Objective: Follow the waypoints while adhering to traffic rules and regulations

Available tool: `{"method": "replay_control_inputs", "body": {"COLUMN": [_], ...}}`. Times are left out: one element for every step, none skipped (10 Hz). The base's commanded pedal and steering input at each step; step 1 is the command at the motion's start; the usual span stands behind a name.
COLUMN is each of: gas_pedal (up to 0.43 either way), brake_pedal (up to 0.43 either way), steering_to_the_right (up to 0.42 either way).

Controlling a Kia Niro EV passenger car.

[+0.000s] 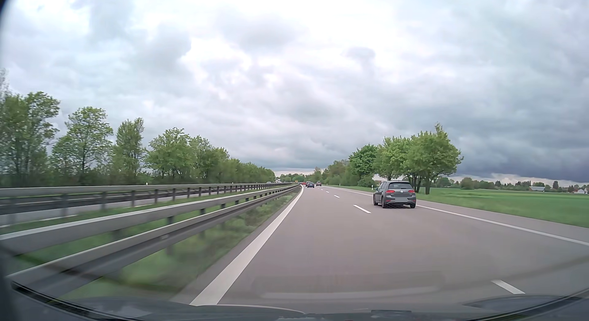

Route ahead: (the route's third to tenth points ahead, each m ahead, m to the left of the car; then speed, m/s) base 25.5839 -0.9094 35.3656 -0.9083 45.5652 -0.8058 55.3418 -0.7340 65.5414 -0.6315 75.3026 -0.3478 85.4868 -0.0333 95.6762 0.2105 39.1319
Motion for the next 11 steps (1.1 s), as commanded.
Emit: {"method": "replay_control_inputs", "body": {"gas_pedal": [0.087, 0.138, 0.150, 0.169, 0.189, 0.189, 0.189, 0.220, 0.228, 0.260, 0.268], "brake_pedal": [0.012, 0.012, 0.012, 0.012, 0.012, 0.012, 0.012, 0.012, 0.012, 0.012, 0.012], "steering_to_the_right": [-0.001, -0.001, -0.001, -0.001, -0.001, -0.001, -0.001, -0.001, -0.002, -0.003, -0.003]}}
